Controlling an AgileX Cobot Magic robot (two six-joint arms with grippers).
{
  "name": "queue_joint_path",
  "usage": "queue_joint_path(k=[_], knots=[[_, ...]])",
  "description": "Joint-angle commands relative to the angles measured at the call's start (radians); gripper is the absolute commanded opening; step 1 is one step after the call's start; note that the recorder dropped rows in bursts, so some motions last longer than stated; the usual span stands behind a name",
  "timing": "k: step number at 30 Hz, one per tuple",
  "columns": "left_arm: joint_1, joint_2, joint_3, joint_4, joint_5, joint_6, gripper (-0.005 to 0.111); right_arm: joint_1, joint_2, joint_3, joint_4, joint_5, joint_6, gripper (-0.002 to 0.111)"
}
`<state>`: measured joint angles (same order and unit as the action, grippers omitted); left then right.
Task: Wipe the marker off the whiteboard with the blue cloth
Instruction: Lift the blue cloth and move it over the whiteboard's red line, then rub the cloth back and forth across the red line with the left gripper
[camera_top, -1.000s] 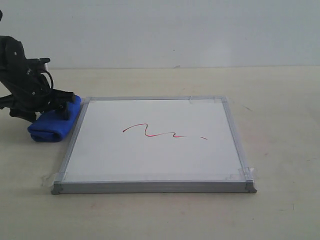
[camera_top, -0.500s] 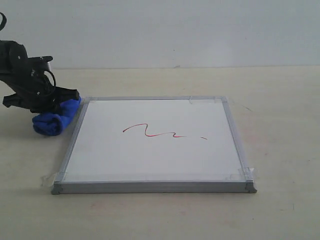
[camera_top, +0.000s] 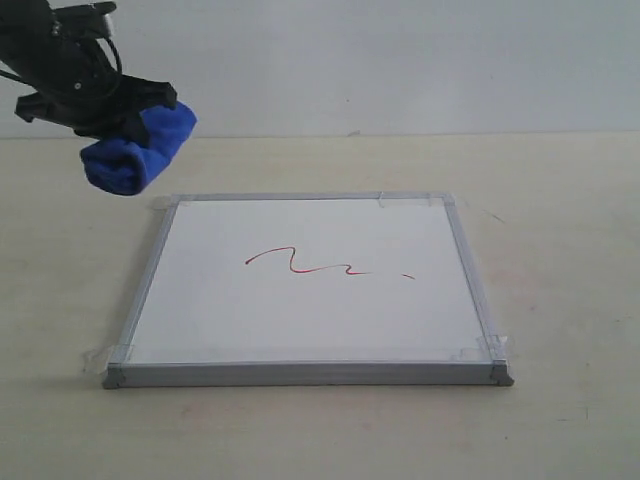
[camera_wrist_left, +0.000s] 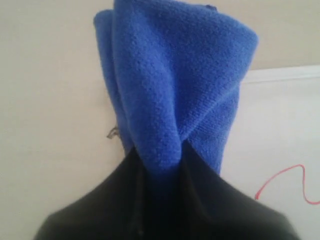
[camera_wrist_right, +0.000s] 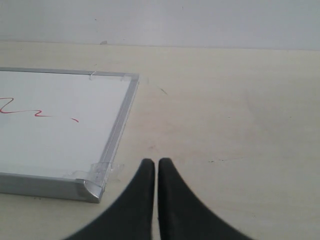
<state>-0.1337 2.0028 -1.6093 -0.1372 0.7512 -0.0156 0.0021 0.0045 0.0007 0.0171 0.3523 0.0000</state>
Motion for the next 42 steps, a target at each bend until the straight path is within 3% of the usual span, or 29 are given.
queue_joint_path(k=[1,6,12,19,25,28,37,40,42], knots=[[-0.061,0.043,-0.002,-0.016,-0.017,0.047,0.004,-0.002,-0.004,-0.001,-0.002,-0.009,0.0,0.0],[-0.088,0.11,-0.002,-0.052,-0.073,0.043,0.004,-0.002,-0.004,-0.001,-0.002,-0.009,0.0,0.0],[-0.1,0.19,-0.002,-0.178,-0.047,0.061,0.004,-0.002,-0.004,-0.001,-0.002,-0.009,0.0,0.0],[-0.227,0.247,-0.002,-0.207,-0.048,0.072,0.004,-0.002,-0.004,-0.001,-0.002,-0.009,0.0,0.0],[-0.344,0.26,-0.002,-0.153,-0.134,0.006,0.004,-0.002,-0.004,-0.001,-0.002,-0.005,0.0,0.0],[-0.324,0.26,-0.002,-0.11,-0.098,-0.038,0.004,-0.002,-0.004,-0.001,-0.002,-0.005,0.0,0.0],[-0.091,0.26,0.015,-0.021,0.135,-0.037,0.004,-0.002,-0.004,-0.001,-0.002,-0.005,0.0,0.0],[-0.093,0.253,0.016,-0.008,0.169,-0.04,0.004,-0.002,-0.004,-0.001,-0.002,-0.005,0.0,0.0],[-0.133,0.253,0.016,-0.011,0.15,-0.04,0.004,-0.002,-0.004,-0.001,-0.002,-0.005,0.0,0.0]])
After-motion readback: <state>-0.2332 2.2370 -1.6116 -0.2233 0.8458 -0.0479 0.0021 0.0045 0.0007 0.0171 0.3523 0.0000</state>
